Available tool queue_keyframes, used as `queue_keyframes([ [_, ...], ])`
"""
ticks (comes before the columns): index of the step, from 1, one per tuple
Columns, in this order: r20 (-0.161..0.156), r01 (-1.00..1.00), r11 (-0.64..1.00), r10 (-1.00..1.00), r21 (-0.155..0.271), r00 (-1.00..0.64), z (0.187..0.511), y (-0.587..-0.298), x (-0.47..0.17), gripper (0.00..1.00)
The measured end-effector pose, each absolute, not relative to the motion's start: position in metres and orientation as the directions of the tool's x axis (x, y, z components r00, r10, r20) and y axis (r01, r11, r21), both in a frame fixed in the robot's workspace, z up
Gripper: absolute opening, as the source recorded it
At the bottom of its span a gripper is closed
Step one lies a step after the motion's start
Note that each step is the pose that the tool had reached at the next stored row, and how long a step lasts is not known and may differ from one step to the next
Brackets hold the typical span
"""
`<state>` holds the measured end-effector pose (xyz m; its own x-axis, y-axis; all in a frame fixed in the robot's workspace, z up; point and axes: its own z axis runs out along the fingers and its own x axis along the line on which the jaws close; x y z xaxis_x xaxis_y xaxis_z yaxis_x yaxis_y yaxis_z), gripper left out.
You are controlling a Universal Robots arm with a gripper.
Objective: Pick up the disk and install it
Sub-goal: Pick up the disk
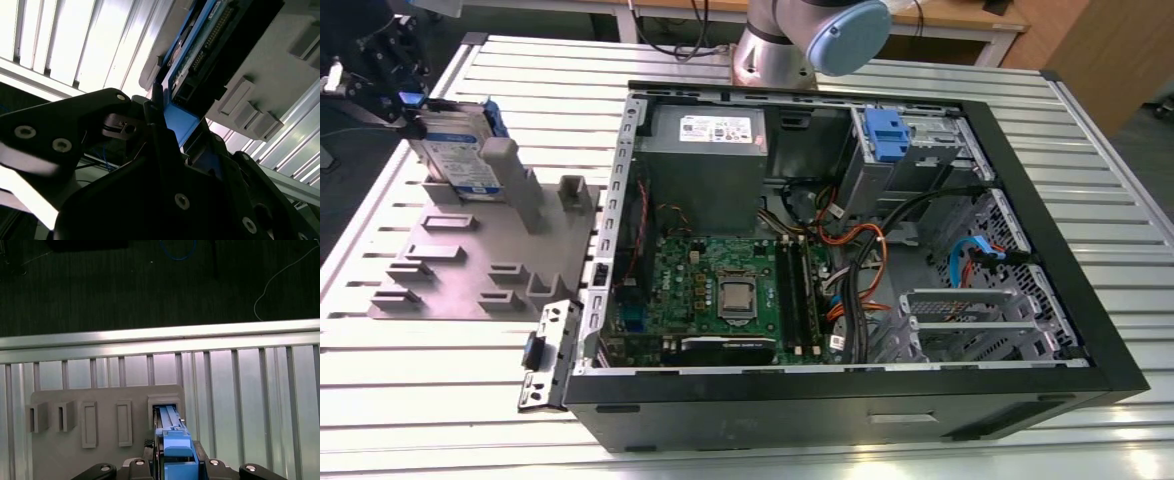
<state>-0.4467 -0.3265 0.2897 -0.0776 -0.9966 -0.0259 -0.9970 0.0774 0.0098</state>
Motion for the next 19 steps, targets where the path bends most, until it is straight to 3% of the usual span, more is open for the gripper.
queue_keyframes([
  [19, -0.027, -0.997, 0.077, -0.997, 0.01, -0.078, 0.2897, -0.3265, -0.4467, 0.37],
])
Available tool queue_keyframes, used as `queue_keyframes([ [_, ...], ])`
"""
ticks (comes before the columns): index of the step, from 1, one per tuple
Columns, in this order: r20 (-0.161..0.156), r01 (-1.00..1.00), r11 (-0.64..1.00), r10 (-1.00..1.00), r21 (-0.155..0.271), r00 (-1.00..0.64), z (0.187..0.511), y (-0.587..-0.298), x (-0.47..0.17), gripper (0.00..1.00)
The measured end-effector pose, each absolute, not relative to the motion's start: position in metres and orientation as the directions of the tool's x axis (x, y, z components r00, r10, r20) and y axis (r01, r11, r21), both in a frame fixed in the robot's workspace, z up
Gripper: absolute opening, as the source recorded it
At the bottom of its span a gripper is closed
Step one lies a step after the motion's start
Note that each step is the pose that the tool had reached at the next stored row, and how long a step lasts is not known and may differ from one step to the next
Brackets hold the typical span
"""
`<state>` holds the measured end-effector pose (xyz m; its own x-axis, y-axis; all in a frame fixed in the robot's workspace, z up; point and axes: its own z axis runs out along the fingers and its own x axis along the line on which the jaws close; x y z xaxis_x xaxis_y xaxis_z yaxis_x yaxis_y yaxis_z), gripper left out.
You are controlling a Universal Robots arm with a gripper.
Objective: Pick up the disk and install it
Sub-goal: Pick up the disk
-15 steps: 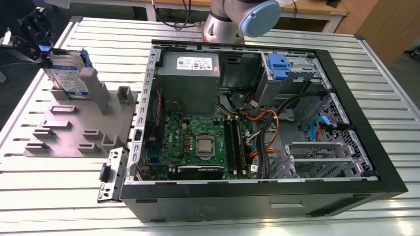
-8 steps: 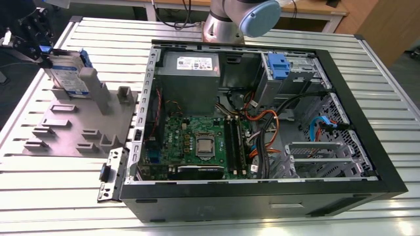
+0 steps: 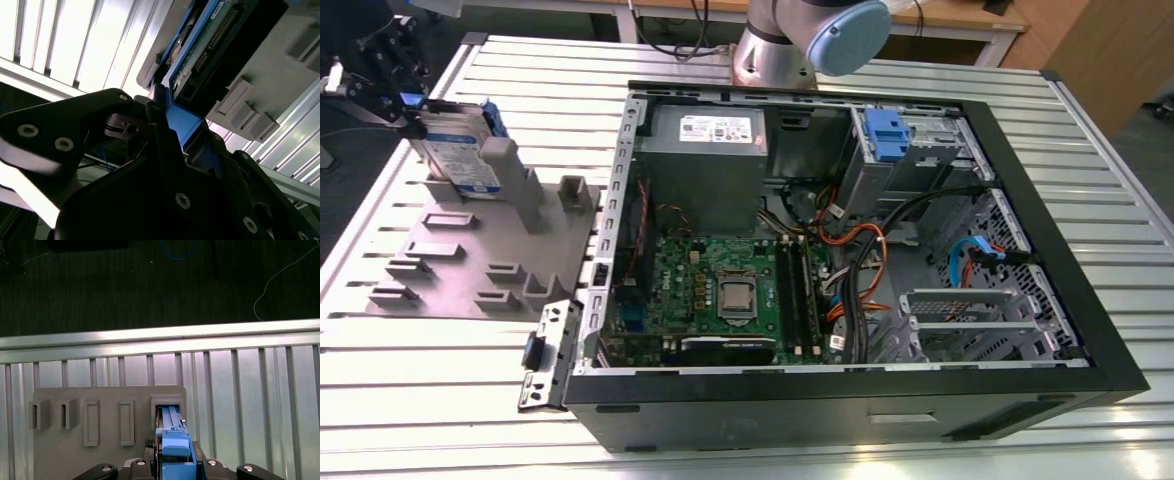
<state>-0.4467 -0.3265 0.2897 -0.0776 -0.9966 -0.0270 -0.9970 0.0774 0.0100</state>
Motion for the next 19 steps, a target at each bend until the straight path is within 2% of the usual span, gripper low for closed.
queue_keyframes([
  [3, -0.027, -0.997, 0.077, -0.997, 0.01, -0.078, 0.2896, -0.3265, -0.4467, 0.38],
  [4, -0.033, -0.997, 0.077, -0.996, 0.01, -0.078, 0.2897, -0.3265, -0.4467, 0.44],
  [11, -0.057, -0.997, 0.077, -0.995, 0.012, -0.078, 0.2897, -0.3265, -0.4467, 0.44],
  [19, -0.066, -0.997, 0.077, -0.995, 0.013, -0.078, 0.2897, -0.3265, -0.4467, 0.44],
])
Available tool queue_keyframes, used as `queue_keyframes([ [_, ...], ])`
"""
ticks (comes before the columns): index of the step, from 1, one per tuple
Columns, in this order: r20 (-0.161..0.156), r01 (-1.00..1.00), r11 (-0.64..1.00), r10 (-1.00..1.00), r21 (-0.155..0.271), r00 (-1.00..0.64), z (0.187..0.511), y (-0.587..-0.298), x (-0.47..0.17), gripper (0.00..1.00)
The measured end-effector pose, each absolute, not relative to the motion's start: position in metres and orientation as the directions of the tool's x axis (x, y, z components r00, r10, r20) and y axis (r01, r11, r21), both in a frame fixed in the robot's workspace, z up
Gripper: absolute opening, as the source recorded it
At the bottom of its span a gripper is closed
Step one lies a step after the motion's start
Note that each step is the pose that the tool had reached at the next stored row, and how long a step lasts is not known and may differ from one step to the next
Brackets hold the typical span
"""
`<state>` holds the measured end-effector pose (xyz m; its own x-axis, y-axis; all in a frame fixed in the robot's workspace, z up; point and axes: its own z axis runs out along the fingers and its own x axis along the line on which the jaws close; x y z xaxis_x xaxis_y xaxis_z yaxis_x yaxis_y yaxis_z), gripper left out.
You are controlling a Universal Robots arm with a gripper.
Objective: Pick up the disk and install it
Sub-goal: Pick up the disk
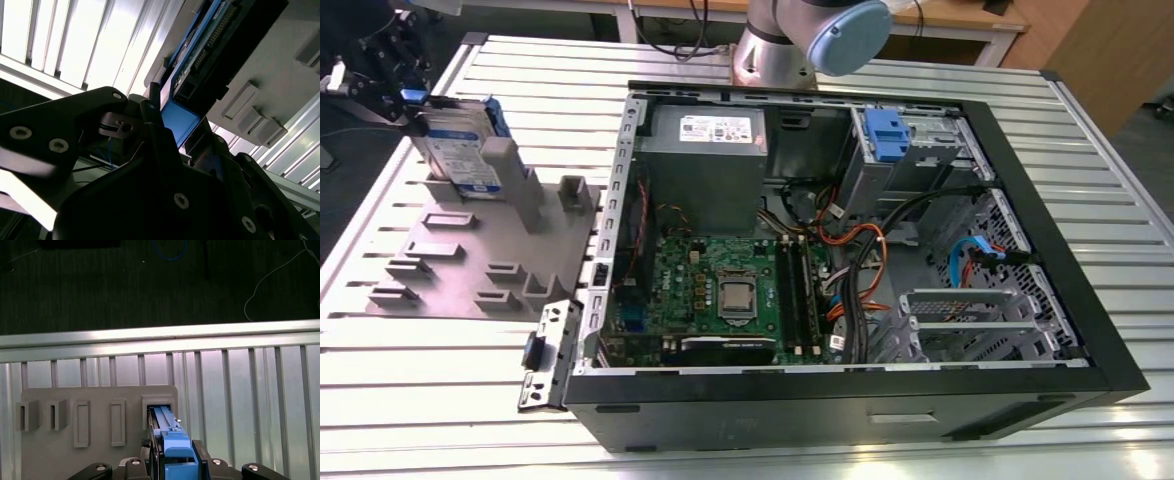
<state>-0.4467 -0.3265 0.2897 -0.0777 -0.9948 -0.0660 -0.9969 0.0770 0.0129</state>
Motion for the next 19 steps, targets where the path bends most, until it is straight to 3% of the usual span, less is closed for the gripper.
queue_keyframes([
  [19, -0.044, -0.997, 0.077, -0.996, 0.011, -0.078, 0.2907, -0.3264, -0.4467, 0.44],
])
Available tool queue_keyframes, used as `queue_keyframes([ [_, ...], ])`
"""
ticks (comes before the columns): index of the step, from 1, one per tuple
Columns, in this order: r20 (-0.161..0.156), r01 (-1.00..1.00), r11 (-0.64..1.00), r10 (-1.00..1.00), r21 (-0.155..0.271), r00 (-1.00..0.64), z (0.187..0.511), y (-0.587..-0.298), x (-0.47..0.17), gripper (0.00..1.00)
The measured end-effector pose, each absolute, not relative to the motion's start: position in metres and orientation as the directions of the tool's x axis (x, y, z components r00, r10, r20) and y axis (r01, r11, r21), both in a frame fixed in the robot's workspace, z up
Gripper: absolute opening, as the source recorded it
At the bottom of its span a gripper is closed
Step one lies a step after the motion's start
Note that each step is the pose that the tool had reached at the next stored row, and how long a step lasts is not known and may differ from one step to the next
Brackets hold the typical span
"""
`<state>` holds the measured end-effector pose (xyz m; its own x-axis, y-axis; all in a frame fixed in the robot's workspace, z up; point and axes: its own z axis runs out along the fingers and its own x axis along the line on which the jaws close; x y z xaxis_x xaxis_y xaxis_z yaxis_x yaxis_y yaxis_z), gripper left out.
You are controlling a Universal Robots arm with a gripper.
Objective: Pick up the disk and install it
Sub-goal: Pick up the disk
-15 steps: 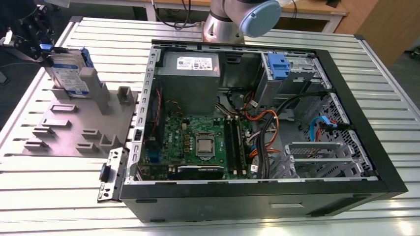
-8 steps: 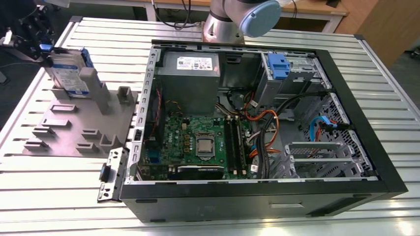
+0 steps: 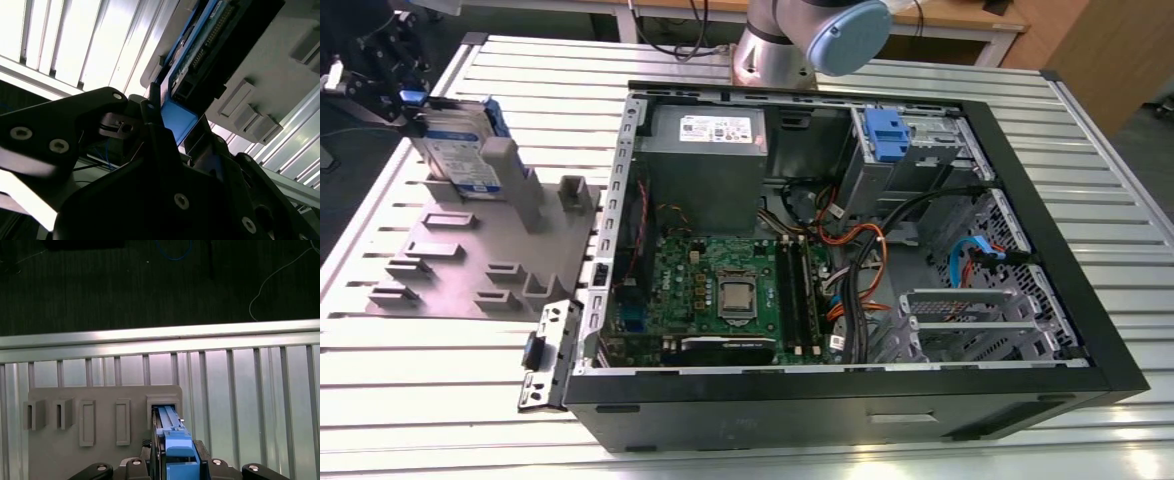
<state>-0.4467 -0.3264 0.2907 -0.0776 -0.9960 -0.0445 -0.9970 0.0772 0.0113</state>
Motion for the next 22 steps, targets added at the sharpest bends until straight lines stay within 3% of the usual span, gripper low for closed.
queue_keyframes([
  [7, -0.044, -0.997, 0.077, -0.996, 0.011, -0.078, 0.2909, -0.326, -0.4467, 0.44],
  [9, -0.044, -0.997, 0.077, -0.996, 0.011, -0.078, 0.2909, -0.3258, -0.4467, 0.37],
  [22, -0.045, -0.997, 0.077, -0.996, 0.011, -0.078, 0.2936, -0.3255, -0.4467, 0.37],
])
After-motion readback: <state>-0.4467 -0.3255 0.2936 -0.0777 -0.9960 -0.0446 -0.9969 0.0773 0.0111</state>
